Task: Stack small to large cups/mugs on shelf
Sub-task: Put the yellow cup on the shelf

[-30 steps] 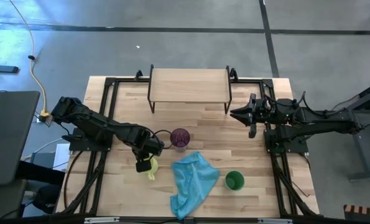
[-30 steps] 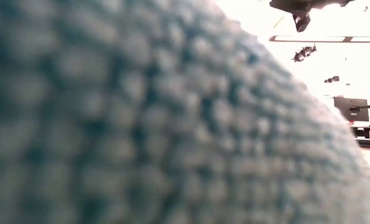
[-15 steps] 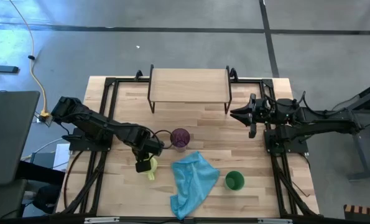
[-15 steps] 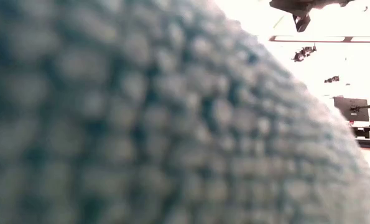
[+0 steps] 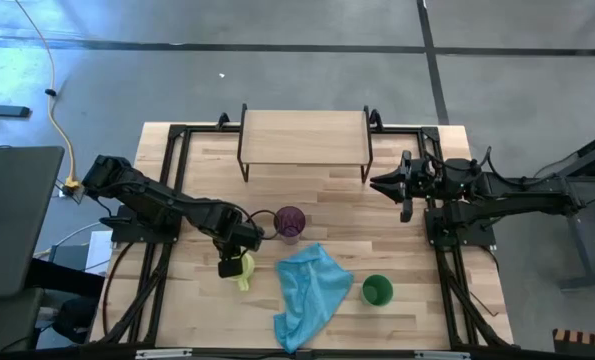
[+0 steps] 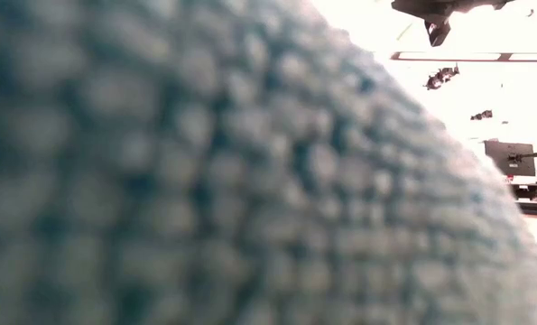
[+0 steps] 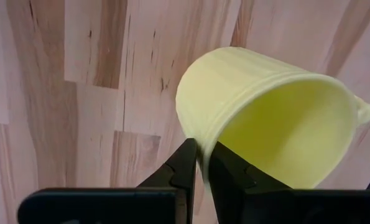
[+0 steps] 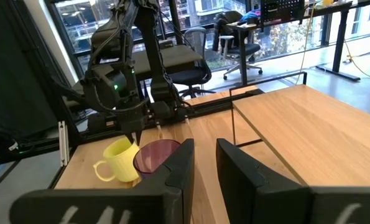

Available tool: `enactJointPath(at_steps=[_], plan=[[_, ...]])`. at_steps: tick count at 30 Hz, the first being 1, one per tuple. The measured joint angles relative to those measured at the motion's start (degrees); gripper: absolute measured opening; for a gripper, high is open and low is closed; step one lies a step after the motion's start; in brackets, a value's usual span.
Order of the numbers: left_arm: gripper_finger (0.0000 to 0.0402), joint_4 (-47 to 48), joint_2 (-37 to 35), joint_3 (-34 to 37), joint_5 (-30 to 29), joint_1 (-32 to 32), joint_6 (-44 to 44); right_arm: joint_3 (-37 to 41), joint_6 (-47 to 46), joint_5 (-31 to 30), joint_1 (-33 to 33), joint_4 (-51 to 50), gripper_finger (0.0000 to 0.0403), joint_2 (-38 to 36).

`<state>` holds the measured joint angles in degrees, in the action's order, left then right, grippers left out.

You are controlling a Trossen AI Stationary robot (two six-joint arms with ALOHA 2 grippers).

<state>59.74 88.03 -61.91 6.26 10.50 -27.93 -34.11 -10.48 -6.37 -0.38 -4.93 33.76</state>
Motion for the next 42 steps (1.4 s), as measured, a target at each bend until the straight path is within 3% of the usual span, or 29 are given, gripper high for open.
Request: enactJointPath(at_steps=[35, 42], plan=[[0.0029, -1.6, 0.0, 0.0, 3.5, 0.0, 2.3, 0.0, 0.0, 0.0, 0.0, 0.0, 0.0057, 0.0], [0.0084, -1.7, 0.0, 0.0, 3.3, 0.0, 2.2, 0.0, 0.0, 0.0, 0.0, 0.0, 0.0057, 0.0]])
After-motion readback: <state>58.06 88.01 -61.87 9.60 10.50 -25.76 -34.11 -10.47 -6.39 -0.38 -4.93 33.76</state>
